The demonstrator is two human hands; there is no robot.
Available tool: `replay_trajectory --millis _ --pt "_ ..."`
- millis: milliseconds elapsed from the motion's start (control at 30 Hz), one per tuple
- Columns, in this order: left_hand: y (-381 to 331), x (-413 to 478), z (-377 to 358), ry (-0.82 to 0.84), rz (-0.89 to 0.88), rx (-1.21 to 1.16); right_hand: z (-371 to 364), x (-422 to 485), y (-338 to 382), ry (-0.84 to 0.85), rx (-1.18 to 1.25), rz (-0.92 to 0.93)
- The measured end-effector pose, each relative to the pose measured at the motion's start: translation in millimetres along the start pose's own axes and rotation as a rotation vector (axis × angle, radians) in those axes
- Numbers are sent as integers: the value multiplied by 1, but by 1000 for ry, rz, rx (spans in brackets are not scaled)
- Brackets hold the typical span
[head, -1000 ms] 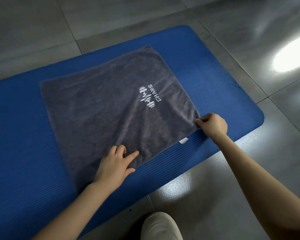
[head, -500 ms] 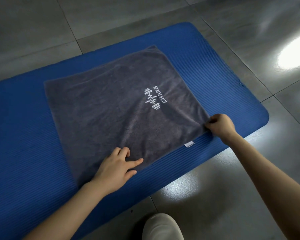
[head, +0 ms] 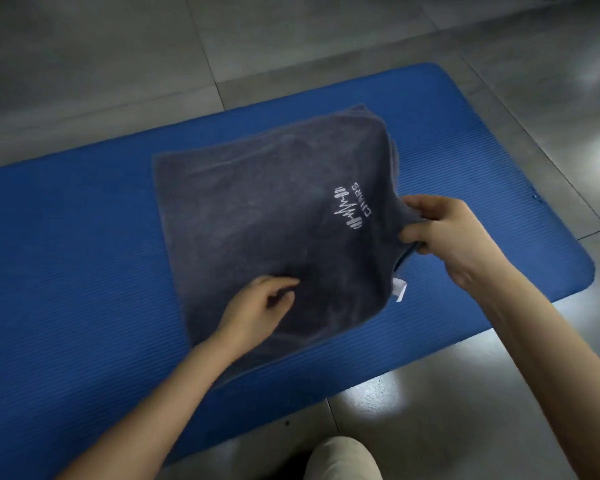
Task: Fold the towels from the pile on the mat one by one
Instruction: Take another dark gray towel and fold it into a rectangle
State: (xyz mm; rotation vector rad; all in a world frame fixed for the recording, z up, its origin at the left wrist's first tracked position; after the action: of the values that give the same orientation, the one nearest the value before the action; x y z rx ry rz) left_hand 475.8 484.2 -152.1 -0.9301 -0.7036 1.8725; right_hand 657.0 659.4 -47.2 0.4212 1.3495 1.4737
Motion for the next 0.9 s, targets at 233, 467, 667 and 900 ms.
replay_trajectory --millis 233,467,667,900 --pt "28 -35 70 -256 601 -739 -138 -41 12 332 -651 371" --pt "47 -54 70 -293 727 -831 -196 -42 -36 846 -1085 266" --pt "46 -47 49 -347 731 -825 -215 25 11 316 -928 346" --pt "41 -29 38 -457 690 -714 -279 99 28 54 -1150 552"
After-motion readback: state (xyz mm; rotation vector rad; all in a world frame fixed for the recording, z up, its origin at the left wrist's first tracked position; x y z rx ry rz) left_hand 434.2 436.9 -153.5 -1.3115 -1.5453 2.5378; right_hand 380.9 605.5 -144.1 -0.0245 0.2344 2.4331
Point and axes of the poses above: each hand's wrist, its own x-axis towards the middle knuckle, its own z-axis out of the back of the hand, y = z × x, the point moved 2 cm from there along x, towards the middle knuckle, and after that the axes turned 1 degree about -x, right-handed, at the moved point
